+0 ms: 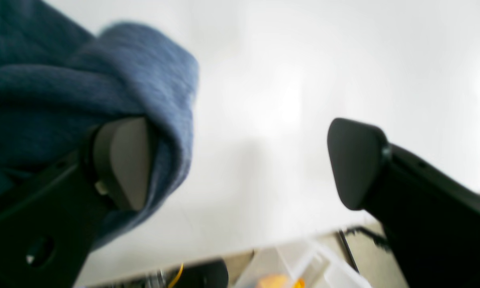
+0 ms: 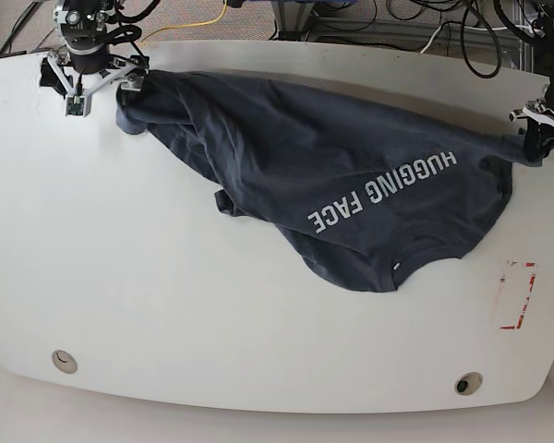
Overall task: Layout the t-shirt on the table in an organized manner, then fold the t-shirt properly
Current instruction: 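Lay the stretched t-shirt flat, dragging it across the table, then release with the right gripper and grasp the t-shirt's middle fold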
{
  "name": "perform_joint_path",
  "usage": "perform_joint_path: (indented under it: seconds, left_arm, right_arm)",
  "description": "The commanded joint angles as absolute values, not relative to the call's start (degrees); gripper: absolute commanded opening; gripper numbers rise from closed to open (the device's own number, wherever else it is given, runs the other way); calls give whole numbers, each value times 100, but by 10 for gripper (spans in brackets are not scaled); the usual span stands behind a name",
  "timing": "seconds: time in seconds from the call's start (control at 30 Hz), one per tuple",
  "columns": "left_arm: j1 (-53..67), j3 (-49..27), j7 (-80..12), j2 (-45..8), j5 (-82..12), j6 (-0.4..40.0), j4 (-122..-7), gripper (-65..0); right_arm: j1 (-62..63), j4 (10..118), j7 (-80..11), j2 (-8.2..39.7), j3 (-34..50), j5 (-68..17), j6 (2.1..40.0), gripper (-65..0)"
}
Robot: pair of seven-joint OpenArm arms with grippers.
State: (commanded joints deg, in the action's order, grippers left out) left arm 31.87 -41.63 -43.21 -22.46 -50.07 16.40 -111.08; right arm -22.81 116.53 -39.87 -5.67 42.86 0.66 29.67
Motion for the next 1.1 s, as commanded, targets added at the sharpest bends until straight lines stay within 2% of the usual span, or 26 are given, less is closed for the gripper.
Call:
perform_joint_path:
  seconds: [0.27, 0.43, 0.7, 0.77, 0.87, 1.1]
  left_arm:
    - [3187, -4163, -4321, -2246, -5015, 1640, -11108, -650]
    - [3187, -4163, -4321, -2246, -5033, 1640, -11108, -650]
    - [3196, -4171, -4321, -2246, -5007, 1640, -11108, -650]
    - [3196, -4171, -4321, -2246, -5007, 1640, -11108, -650]
    - [3196, -4171, -4321, -2246, -5007, 1640, -11108, -650]
    - [3196, -4171, -4321, -2246, -5007, 1640, -11108, -650]
  right_arm:
    - [-2044, 11670, -4804, -224, 4268, 48, 3046, 0]
    - [-2299, 11670, -4804, -251, 4268, 57, 3275, 0]
    - [-2009, 11644, -4734, -286, 4268, 13, 3327, 0]
    - [-1780, 11644, -4734, -347, 4259, 13, 3424, 0]
    - [-1209, 11635, -4743, -462, 4224, 22, 3855, 0]
    - [-321, 11398, -4752, -479, 3090, 22, 3943, 0]
